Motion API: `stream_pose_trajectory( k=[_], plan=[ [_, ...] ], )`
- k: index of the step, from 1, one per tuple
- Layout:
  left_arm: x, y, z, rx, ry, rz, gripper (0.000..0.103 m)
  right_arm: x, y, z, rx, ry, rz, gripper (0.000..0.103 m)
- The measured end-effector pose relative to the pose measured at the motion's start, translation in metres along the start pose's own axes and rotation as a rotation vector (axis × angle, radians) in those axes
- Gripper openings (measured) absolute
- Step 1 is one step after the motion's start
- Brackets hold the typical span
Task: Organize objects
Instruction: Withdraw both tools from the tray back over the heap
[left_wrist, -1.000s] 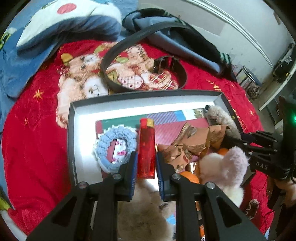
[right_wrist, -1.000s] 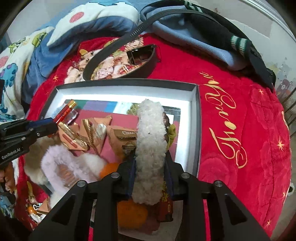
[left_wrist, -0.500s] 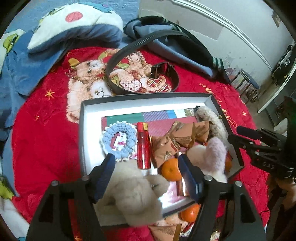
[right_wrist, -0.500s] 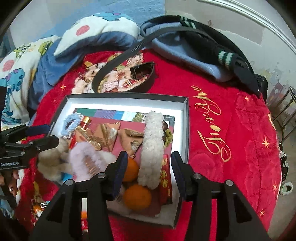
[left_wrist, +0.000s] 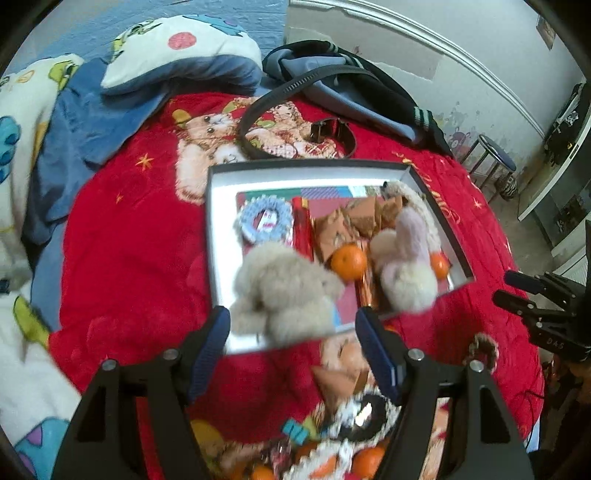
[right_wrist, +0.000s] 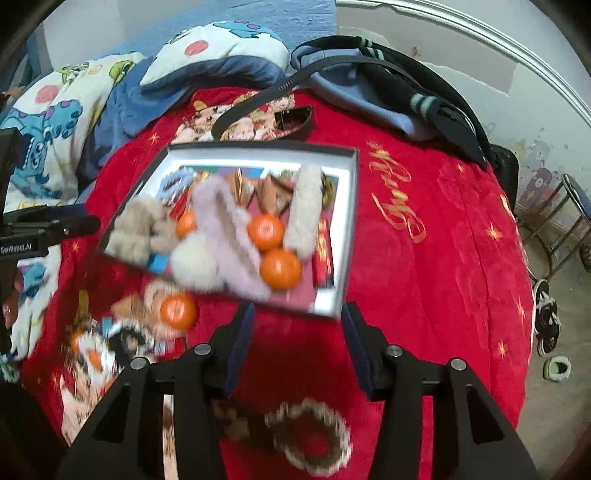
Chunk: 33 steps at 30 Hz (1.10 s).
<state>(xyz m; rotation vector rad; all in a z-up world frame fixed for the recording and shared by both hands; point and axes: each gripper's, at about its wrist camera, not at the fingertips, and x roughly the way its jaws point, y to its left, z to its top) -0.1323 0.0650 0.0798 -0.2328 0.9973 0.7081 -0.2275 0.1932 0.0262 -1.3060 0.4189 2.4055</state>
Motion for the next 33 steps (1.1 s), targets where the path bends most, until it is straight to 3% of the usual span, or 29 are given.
stream_pose_trajectory(
  k=[7, 17, 25, 26, 29, 33],
  plan=[
    [-0.029, 0.010, -0.046, -0.036, 0.000, -0.021, 0.070, -0.026, -0.012, -0.048, 0.068, 0.026, -0.023, 0.048],
    [-0.040, 0.039, -0.119, -0.120, 0.056, -0.041, 0.070, -0.024, -0.027, -0.099, 0.177, 0.056, -0.081, 0.048],
    [-0.033, 0.036, -0.150, -0.064, 0.074, -0.033, 0.070, -0.006, -0.023, -0.118, 0.146, 0.084, -0.119, 0.048],
    [-0.030, 0.036, -0.152, -0.069, 0.073, -0.037, 0.069, -0.005, -0.025, -0.119, 0.151, 0.084, -0.121, 0.048],
    [-0.026, 0.038, -0.153, -0.079, 0.060, -0.049, 0.052, -0.003, -0.030, -0.120, 0.166, 0.077, -0.113, 0.048],
    [-0.023, 0.037, -0.152, -0.071, 0.049, -0.058, 0.049, 0.001, -0.029, -0.121, 0.153, 0.084, -0.114, 0.048]
  ],
)
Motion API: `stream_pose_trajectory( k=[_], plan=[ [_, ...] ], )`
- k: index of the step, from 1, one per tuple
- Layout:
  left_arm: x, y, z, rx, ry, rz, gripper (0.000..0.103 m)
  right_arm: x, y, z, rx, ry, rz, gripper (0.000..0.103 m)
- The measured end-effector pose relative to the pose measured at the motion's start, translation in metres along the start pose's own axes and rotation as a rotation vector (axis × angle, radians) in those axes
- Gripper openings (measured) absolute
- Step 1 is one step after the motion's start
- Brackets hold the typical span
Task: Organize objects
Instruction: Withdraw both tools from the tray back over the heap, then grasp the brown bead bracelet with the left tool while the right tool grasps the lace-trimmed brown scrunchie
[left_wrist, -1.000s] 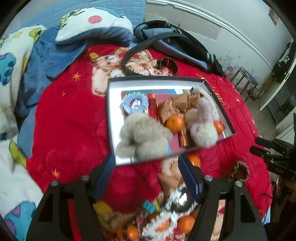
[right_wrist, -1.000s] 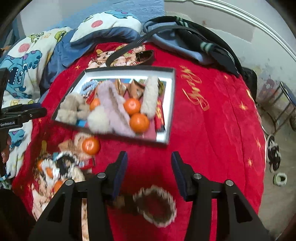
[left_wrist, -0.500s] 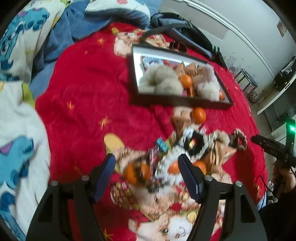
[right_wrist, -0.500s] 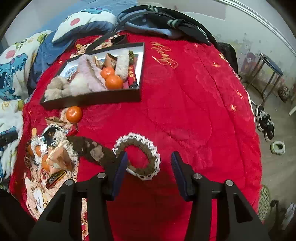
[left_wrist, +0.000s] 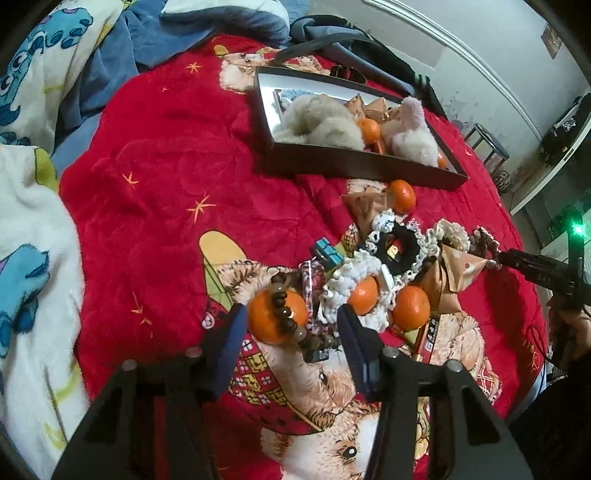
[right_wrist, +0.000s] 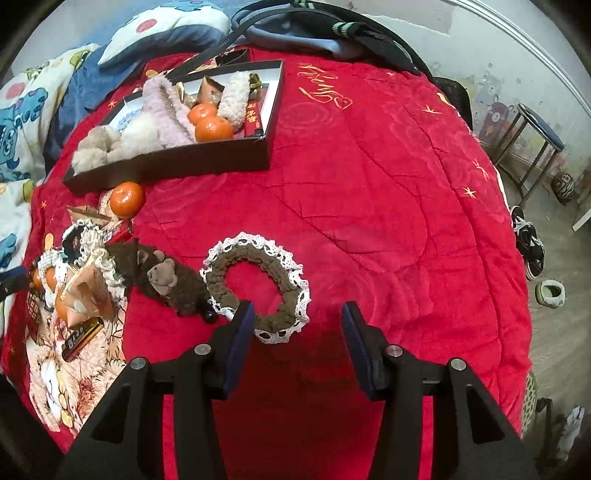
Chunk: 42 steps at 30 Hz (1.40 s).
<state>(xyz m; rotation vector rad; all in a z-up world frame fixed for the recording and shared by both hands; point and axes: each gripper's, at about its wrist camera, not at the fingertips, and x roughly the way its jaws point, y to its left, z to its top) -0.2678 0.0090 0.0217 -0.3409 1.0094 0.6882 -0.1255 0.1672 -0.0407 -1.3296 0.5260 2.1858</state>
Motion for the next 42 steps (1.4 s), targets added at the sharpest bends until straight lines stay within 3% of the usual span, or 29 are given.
stream_pose_trajectory(
  k=[4, 5, 7, 9, 14, 19, 23, 24, 26, 28, 35, 42],
  plan=[
    [0.005, -0.003, -0.001, 0.010, 0.007, -0.005, 0.045, 0.005, 0.002, 0.000, -0.010, 0.010, 0.005, 0.048],
    [0.006, -0.004, -0.001, 0.016, 0.007, -0.004, 0.039, 0.006, 0.001, -0.001, -0.011, 0.011, 0.005, 0.048],
    [0.007, -0.007, -0.001, 0.027, 0.005, 0.001, 0.036, 0.007, 0.000, 0.000, -0.005, 0.010, 0.011, 0.048],
    [0.008, -0.008, -0.001, 0.033, -0.003, 0.006, 0.024, 0.008, -0.001, 0.001, 0.004, 0.009, 0.021, 0.048],
    [0.011, -0.007, 0.001, 0.034, -0.007, 0.012, 0.019, 0.008, -0.004, 0.003, 0.020, -0.001, 0.041, 0.047],
    [0.014, -0.011, 0.000, 0.057, -0.012, 0.034, 0.018, 0.011, -0.003, 0.007, 0.029, -0.006, 0.043, 0.044],
    [0.016, -0.016, -0.001, 0.089, -0.016, 0.061, 0.016, 0.019, 0.001, 0.009, -0.012, 0.008, 0.002, 0.032],
    [0.016, -0.017, -0.001, 0.091, -0.020, 0.063, 0.012, 0.021, 0.002, 0.009, -0.016, 0.008, -0.003, 0.029],
    [0.016, -0.016, 0.000, 0.089, -0.023, 0.067, 0.010, 0.025, 0.004, 0.009, -0.027, 0.016, -0.009, 0.015],
    [0.016, -0.014, 0.000, 0.078, -0.026, 0.057, 0.010, 0.027, 0.008, 0.008, -0.056, 0.024, -0.016, 0.010],
    [0.012, -0.021, -0.002, 0.101, -0.040, 0.050, 0.010, 0.018, 0.024, 0.006, -0.127, -0.009, -0.031, 0.008],
    [0.005, -0.026, -0.004, 0.113, -0.054, 0.038, 0.010, 0.006, 0.025, 0.003, -0.116, -0.037, -0.004, 0.008]
  ],
)
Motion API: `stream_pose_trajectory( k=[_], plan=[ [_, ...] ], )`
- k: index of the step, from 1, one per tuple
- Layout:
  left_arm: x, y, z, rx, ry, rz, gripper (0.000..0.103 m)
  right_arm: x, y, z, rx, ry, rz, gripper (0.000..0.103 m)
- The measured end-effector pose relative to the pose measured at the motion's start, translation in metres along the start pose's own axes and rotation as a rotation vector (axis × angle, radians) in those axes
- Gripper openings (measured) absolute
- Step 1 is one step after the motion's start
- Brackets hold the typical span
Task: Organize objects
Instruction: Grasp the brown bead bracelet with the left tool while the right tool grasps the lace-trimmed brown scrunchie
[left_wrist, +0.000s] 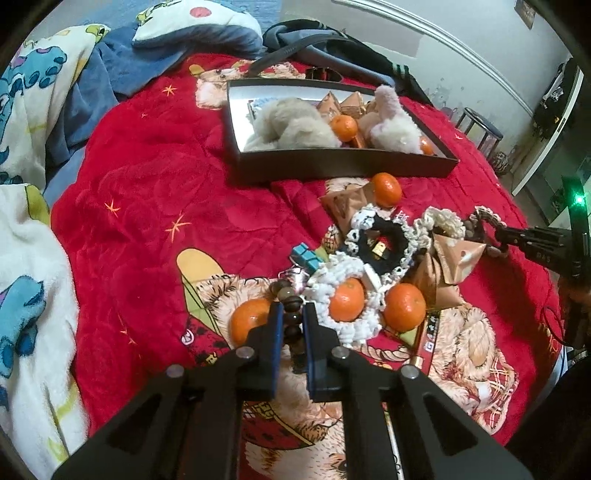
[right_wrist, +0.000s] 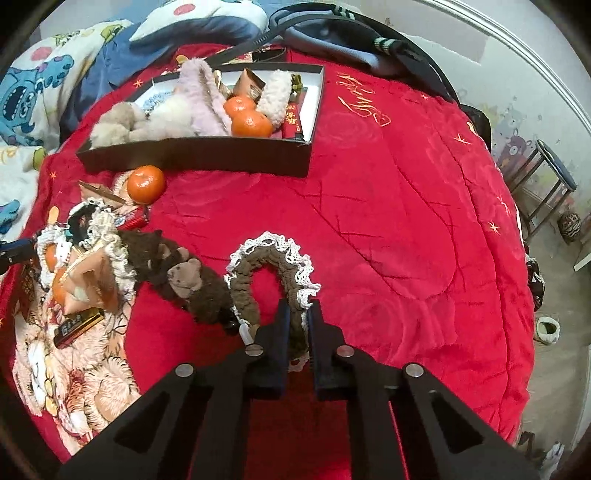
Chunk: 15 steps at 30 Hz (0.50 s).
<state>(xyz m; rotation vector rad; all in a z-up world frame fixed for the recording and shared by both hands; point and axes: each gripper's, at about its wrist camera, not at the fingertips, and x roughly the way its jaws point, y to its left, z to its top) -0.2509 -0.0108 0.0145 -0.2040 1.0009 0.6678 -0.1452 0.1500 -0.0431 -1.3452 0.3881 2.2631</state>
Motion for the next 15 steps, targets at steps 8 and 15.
stream_pose_trajectory(
  k=[8, 15],
  plan=[
    [-0.010, -0.005, -0.002, 0.003, -0.011, -0.015, 0.010, -0.028, 0.008, -0.003, 0.008, -0.068, 0.049, 0.008],
    [-0.021, -0.012, -0.003, 0.017, -0.027, -0.021, 0.010, -0.051, 0.026, -0.004, -0.059, -0.130, 0.073, 0.008]
  ],
)
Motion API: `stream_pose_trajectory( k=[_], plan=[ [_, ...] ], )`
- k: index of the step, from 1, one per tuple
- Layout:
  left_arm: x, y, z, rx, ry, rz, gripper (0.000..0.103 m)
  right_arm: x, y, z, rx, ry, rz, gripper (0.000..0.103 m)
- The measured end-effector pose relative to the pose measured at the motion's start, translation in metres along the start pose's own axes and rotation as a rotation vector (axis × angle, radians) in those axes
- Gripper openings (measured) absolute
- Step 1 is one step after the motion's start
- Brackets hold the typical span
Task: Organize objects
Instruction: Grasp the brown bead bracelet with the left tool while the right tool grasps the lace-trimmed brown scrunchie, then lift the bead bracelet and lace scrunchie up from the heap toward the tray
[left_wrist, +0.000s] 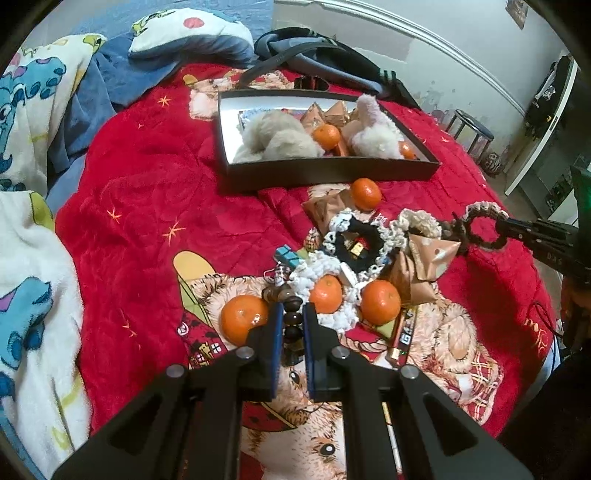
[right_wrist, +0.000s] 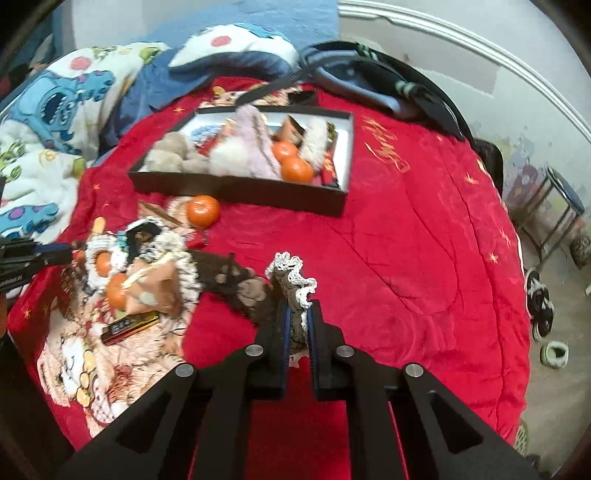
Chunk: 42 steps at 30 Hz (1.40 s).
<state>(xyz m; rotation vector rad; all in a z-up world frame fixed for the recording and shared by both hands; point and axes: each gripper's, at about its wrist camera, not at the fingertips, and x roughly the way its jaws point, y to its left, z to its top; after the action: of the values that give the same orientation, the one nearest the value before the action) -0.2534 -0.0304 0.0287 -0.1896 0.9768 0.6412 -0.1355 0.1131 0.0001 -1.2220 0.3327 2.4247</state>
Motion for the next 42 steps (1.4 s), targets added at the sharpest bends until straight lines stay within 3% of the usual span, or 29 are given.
stream_pose_trajectory(
  k=[15, 42],
  plan=[
    [-0.029, -0.011, 0.009, 0.008, -0.043, -0.023, 0.010, -0.032, 0.014, 0.006, -0.005, -0.106, 0.088, 0.008],
    [-0.071, -0.035, 0.051, 0.063, -0.135, -0.067, 0.010, -0.056, 0.032, 0.023, -0.032, -0.153, 0.155, 0.008]
  ],
)
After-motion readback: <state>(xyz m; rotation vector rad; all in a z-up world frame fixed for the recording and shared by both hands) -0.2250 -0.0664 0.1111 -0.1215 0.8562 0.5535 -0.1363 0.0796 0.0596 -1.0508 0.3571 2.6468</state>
